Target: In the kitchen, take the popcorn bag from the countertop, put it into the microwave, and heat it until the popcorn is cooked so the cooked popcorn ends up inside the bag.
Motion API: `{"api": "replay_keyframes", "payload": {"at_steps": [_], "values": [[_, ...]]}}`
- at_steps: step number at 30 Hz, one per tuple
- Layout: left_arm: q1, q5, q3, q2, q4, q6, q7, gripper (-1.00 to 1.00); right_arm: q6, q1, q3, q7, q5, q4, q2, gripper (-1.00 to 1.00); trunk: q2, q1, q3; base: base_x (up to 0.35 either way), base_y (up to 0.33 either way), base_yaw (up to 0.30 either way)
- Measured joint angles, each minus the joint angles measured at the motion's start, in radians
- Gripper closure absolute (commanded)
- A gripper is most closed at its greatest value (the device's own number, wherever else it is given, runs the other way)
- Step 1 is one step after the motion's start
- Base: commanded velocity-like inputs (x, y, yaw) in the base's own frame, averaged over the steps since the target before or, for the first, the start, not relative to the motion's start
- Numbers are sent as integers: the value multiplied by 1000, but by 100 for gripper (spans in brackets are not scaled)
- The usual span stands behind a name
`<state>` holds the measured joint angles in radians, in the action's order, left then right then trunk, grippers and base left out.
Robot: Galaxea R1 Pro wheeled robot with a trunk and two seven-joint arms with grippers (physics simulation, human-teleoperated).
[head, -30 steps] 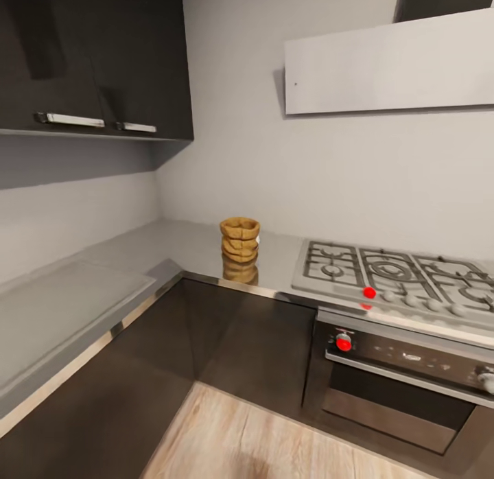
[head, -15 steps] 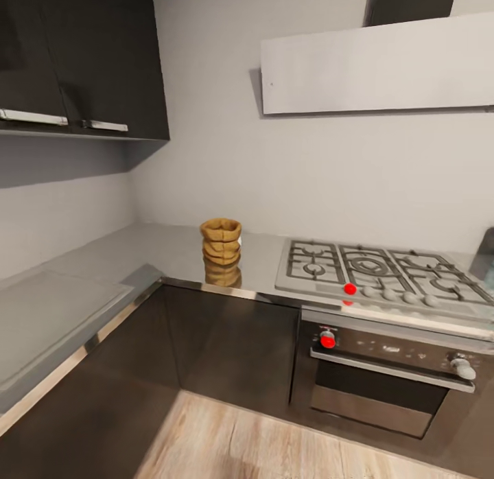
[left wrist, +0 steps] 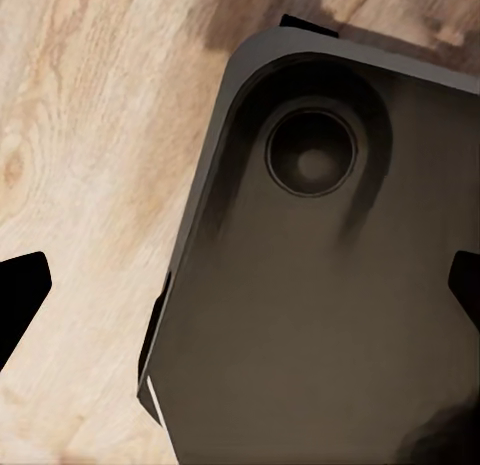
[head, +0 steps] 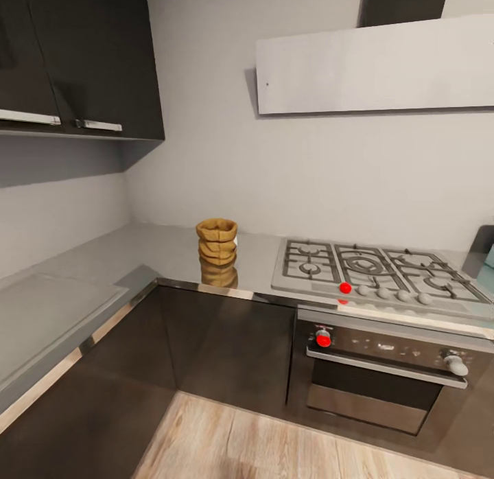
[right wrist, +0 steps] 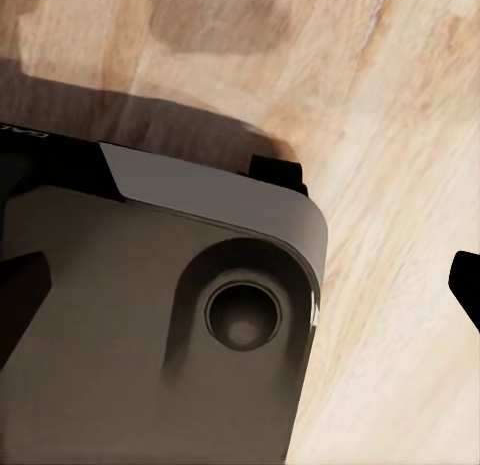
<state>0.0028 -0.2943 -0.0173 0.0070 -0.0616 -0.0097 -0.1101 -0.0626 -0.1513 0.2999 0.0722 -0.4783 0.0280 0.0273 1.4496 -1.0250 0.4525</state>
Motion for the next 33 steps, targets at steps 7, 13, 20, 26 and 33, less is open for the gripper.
{"api": "replay_keyframes", "payload": {"at_steps": [7, 13, 20, 26, 33], "values": [[0, 3, 3, 0, 0, 0, 1, -100, -1, 0, -1, 0, 1, 0, 1, -100, 0, 0, 0, 70, 0, 0], [0, 10, 10, 0, 1, 0, 3, -100, -6, 0, -2, -1, 2, 0, 2, -100, 0, 0, 0, 214, 0, 0], [0, 10, 10, 1, 1, 0, 3, -100, -9, 0, -2, -2, 2, 0, 1, -100, 0, 0, 0, 148, 0, 0], [0, 0, -1, -1, -1, -1, -1, -100, -9, 0, -2, 0, -1, 0, 1, -100, 0, 0, 0, 6, 0, 0], [0, 2, 5, -1, 0, 0, -1, -100, -8, 0, -2, 1, 0, 0, 1, -100, 0, 0, 0, 0, 0, 0]]}}
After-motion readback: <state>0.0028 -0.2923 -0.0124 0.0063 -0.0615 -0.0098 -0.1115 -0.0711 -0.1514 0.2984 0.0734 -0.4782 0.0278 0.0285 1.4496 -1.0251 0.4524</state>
